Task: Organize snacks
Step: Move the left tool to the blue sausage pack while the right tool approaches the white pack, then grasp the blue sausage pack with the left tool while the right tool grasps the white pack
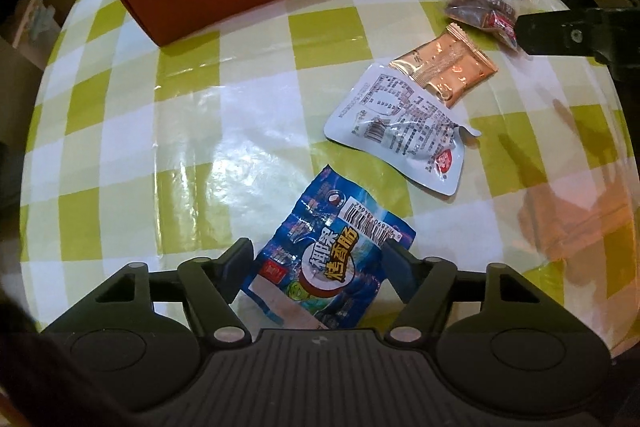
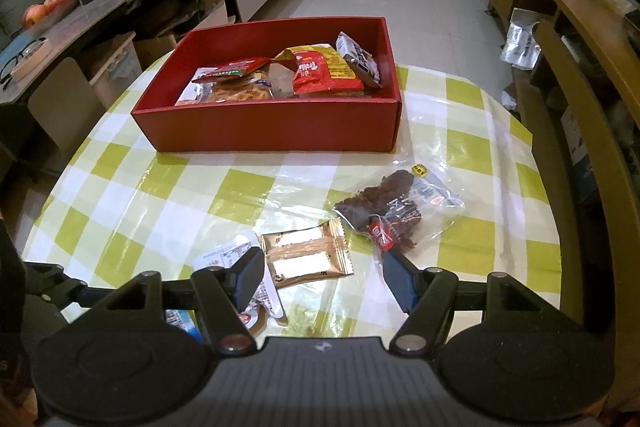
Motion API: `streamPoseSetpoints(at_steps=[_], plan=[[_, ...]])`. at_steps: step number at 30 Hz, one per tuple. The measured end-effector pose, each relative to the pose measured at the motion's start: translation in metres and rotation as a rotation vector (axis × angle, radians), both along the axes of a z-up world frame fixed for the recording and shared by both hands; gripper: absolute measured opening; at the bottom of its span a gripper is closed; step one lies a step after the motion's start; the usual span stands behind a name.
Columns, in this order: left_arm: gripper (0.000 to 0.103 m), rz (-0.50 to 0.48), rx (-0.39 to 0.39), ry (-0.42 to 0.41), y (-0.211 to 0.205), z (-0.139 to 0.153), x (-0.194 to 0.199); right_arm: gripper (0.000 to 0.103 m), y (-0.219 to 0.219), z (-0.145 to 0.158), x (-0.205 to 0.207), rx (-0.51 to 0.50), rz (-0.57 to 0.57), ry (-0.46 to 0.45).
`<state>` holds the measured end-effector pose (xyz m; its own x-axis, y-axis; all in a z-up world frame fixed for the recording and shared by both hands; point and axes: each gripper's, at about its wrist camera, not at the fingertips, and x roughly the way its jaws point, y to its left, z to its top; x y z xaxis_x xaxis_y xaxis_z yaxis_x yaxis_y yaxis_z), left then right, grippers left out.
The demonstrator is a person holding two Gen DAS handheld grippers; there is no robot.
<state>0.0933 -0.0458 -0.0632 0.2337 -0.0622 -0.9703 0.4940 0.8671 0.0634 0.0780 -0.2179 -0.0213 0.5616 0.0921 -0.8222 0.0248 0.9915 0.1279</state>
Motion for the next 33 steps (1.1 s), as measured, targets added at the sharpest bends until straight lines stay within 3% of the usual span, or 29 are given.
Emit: streamPoseSetpoints(at_steps=[3,9,10,13,16,24,27,30,32,33], plan=[[0.088,-0.037,0.029,-0.022,-0.003,-0.003,-0.004,0.071,0.001,-0.001,0.001,-0.002,0.006,0.003],[0.101,-0.203,0.110,-0.080,-0.032,-0.017,-0.015,0.071,0.002,-0.005,0.002,-0.006,0.019,0.017],[0.100,-0.219,0.113,-0.090,-0.032,-0.016,-0.017,0.071,0.001,-0.005,0.003,-0.010,0.020,0.019],[0.074,-0.209,0.039,-0.029,-0.026,-0.011,-0.018,0.071,0.001,-0.007,0.005,-0.012,0.017,0.024],[0.061,-0.199,0.061,-0.046,-0.022,-0.006,-0.026,0.071,0.004,-0.007,0.007,-0.012,0.028,0.027],[0.057,-0.109,-0.045,0.016,-0.003,0.005,-0.012,0.071,0.010,-0.011,0.010,0.026,0.047,0.046],[0.057,-0.096,-0.051,0.011,0.000,0.006,-0.010,0.071,0.018,-0.013,0.012,0.029,0.072,0.055],[0.062,-0.108,-0.009,0.005,-0.003,-0.002,-0.011,0.071,0.024,-0.017,0.014,0.026,0.089,0.072],[0.083,-0.114,0.022,-0.003,-0.005,-0.008,-0.011,0.071,0.026,-0.019,0.015,0.028,0.094,0.079],[0.086,-0.117,0.035,-0.008,-0.004,-0.012,-0.010,0.071,0.026,-0.020,0.016,0.036,0.095,0.083]])
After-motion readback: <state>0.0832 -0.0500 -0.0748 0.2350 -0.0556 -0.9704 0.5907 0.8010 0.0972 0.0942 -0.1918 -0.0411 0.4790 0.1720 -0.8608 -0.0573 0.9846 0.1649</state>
